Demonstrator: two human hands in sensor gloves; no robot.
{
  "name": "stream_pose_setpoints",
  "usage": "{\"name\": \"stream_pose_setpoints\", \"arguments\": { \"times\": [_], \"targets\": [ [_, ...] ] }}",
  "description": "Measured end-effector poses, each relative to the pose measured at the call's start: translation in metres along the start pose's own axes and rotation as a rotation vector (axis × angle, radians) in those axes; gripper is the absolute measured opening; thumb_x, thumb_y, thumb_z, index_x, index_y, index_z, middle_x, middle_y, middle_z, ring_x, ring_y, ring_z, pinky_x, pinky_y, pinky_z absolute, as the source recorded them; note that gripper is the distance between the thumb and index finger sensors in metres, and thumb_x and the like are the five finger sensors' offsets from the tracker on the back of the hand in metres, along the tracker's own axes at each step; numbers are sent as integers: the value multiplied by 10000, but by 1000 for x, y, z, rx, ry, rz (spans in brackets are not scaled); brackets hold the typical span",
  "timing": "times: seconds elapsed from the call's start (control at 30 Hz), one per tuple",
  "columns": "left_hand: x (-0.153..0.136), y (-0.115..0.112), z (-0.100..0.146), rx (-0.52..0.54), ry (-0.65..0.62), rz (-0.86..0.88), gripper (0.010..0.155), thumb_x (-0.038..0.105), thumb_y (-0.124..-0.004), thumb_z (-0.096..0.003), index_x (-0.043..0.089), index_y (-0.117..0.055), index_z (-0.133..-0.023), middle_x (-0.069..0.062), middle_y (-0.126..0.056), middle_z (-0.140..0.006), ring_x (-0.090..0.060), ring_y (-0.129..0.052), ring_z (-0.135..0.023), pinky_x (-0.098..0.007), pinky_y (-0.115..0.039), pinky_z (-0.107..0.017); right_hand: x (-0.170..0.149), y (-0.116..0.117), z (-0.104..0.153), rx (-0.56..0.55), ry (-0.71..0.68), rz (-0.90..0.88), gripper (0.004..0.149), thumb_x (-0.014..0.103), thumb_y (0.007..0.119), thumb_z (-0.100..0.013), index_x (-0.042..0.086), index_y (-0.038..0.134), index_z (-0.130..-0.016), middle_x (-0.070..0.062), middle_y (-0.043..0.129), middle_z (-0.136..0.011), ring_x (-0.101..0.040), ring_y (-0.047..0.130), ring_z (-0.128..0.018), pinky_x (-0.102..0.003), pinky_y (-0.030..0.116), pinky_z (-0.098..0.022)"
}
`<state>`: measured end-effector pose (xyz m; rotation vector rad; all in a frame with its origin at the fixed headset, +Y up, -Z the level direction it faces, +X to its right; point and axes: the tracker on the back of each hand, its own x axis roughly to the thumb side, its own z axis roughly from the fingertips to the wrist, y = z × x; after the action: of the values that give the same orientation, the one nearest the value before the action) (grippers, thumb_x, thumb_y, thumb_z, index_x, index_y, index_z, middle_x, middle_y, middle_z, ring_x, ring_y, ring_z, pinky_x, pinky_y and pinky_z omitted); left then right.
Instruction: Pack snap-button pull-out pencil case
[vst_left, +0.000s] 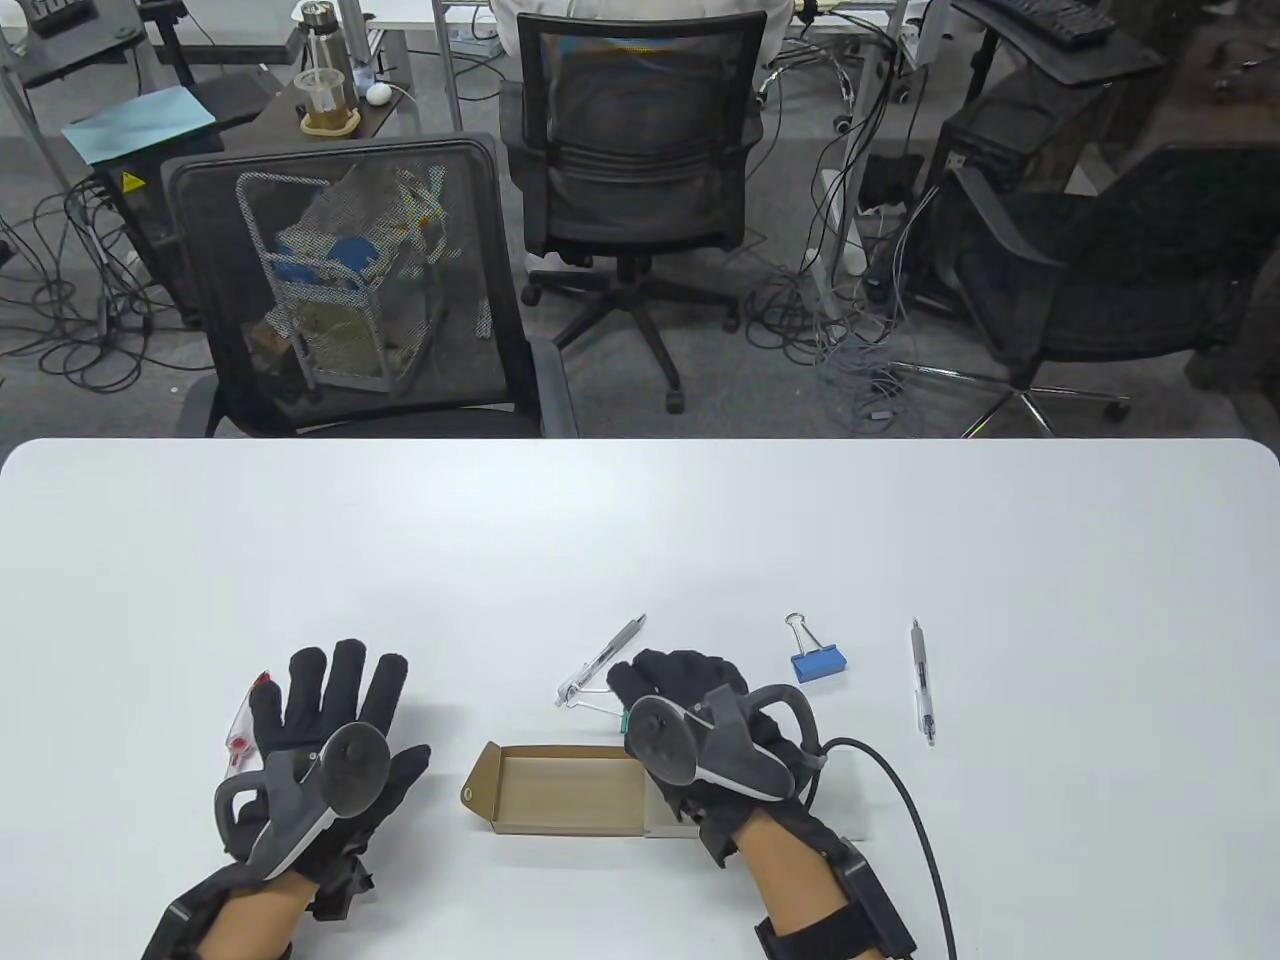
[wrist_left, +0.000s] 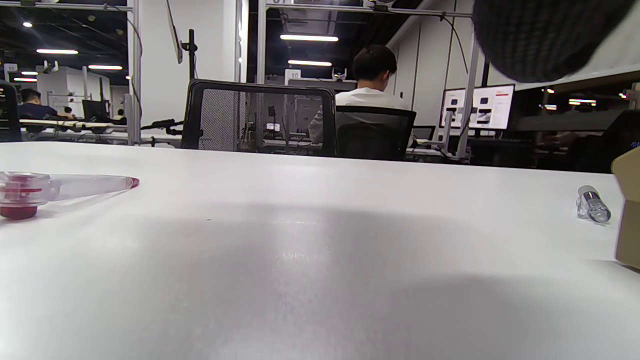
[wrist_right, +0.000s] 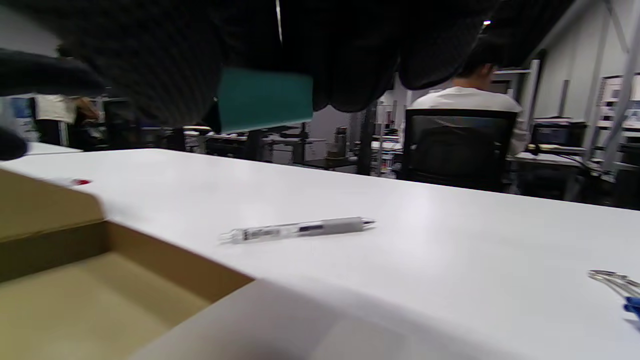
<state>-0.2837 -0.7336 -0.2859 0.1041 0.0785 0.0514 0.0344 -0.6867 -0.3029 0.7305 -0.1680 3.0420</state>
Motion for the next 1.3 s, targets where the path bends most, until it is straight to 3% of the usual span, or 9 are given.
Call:
{"name": "stream_pose_setpoints", "arguments": {
  "times": [0.23, 0.37, 0.53, 0.67, 0.83, 1.0, 1.3],
  "targets": [
    [2, 3, 0, 18, 1, -6, 910, 688, -771, -336, 529, -308, -1104, 128, -209, -1247, -285, -145, -1215, -639, -134, -846, 16, 21, 15, 55, -114, -11, 662, 530, 794, -378, 351, 655, -1000, 80, 707, -1081, -257, 752, -959, -500, 646, -739],
    [5, 16, 4, 54, -25, 30, 893, 676, -770, -347, 514, -332, -1108, 122, -237, -1247, -294, -172, -1215, -646, -148, -841, 21, 27, 16, 62, -134, 15, 662, 531, 794, -378, 349, 657, -999, 82, 710, -1079, -256, 754, -957, -498, 648, -739],
    [34, 41, 19, 128, -165, 93, 843, 655, -801, -345, 471, -472, -1099, 114, -424, -1232, -306, -357, -1210, -661, -222, -832, 22, 29, 16, 59, -131, 42, 661, 532, 796, -376, 352, 659, -997, 85, 712, -1078, -255, 756, -956, -495, 652, -738],
    [66, 45, 25, 67, -277, 76, 823, 662, -823, -330, 466, -552, -1081, 112, -552, -1202, -287, -492, -1191, -667, -255, -829, 21, 28, 17, 50, -131, 41, 662, 532, 797, -375, 351, 659, -998, 82, 713, -1077, -256, 756, -955, -496, 652, -736],
    [106, 34, 23, -40, -348, 9, 746, 623, -862, -326, 423, -691, -1024, 117, -702, -1126, -273, -599, -1157, -668, -278, -827, 22, 28, 18, 48, -135, 47, 663, 531, 798, -375, 349, 660, -997, 80, 712, -1077, -257, 757, -953, -495, 654, -735],
    [134, 16, 19, -65, -379, -90, 675, 600, -883, -314, 399, -797, -953, 120, -831, -1025, -232, -760, -1068, -653, -346, -832, 24, 28, 19, 48, -141, 50, 661, 532, 797, -376, 352, 659, -997, 82, 712, -1078, -255, 758, -954, -495, 653, -736],
    [149, 0, 17, -73, -399, -121, 539, 529, -915, -312, 364, -927, -825, 112, -978, -838, -199, -939, -885, -617, -465, -830, 26, 31, 19, 51, -149, 56, 664, 530, 800, -375, 352, 657, -999, 83, 714, -1077, -253, 760, -952, -495, 654, -736]
  ]
}}
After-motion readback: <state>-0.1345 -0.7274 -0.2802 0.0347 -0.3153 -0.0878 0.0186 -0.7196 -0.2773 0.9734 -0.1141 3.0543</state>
